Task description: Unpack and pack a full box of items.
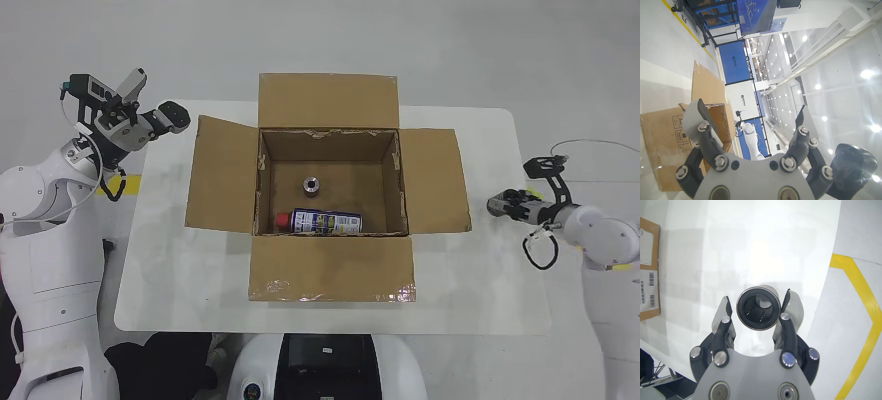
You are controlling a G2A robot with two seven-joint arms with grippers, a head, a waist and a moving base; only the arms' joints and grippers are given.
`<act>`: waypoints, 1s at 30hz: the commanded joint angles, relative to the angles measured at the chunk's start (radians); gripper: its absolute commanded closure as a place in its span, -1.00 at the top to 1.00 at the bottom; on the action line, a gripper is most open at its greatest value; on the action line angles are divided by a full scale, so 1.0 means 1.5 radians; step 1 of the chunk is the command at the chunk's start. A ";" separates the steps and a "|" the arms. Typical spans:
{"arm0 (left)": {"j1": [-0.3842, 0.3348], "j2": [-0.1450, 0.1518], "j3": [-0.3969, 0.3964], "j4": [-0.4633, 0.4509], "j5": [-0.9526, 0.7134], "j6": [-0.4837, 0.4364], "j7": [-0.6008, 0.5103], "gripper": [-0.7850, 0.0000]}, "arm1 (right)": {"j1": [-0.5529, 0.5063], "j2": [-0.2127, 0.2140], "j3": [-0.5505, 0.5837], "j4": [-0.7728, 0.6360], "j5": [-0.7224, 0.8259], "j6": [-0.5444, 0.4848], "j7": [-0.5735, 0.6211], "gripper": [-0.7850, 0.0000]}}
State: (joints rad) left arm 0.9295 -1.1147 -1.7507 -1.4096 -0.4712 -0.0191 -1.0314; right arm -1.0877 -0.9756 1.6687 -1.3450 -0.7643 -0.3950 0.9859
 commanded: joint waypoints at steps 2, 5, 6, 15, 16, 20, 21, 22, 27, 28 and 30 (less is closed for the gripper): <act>0.000 0.000 0.000 0.000 0.000 0.000 0.000 1.00 | 0.002 0.001 -0.004 0.004 -0.001 -0.002 -0.011 0.20; 0.000 0.000 0.000 0.000 0.000 0.000 0.000 1.00 | 0.002 0.003 -0.009 0.004 -0.008 -0.008 -0.022 0.00; 0.000 0.000 0.000 0.000 0.000 0.000 0.000 1.00 | 0.002 0.004 -0.010 0.005 -0.011 -0.009 -0.025 -0.01; 0.000 0.000 0.000 0.000 0.000 0.000 0.000 1.00 | -0.002 0.010 -0.012 -0.006 -0.018 -0.010 -0.040 -1.00; 0.000 0.000 0.000 0.000 0.000 0.000 0.000 1.00 | -0.004 0.011 -0.011 -0.010 -0.018 -0.010 -0.040 -1.00; 0.000 0.000 0.000 0.000 0.000 0.000 0.000 1.00 | -0.018 0.015 -0.002 -0.035 -0.015 -0.010 -0.039 -1.00; 0.000 0.000 0.000 0.000 0.000 0.000 0.000 1.00 | -0.023 0.016 0.001 -0.044 -0.013 -0.011 -0.038 -1.00; 0.000 0.000 0.000 0.000 0.000 0.000 0.000 1.00 | -0.028 0.017 0.004 -0.052 -0.010 -0.011 -0.036 -1.00; 0.000 0.000 0.000 0.000 0.000 0.000 0.000 1.00 | -0.055 0.022 0.020 -0.097 0.005 -0.007 -0.024 -1.00; 0.000 0.000 0.000 0.000 0.000 0.000 0.000 1.00 | -0.060 0.022 0.024 -0.106 0.008 -0.005 -0.021 -1.00; 0.000 0.000 0.000 0.000 0.000 0.000 0.000 1.00 | -0.069 0.024 0.030 -0.124 0.017 -0.001 -0.016 -1.00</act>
State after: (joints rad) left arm 0.9295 -1.1147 -1.7507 -1.4096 -0.4712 -0.0191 -1.0314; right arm -1.1853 -0.9406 1.7096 -1.5181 -0.7441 -0.3997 0.9574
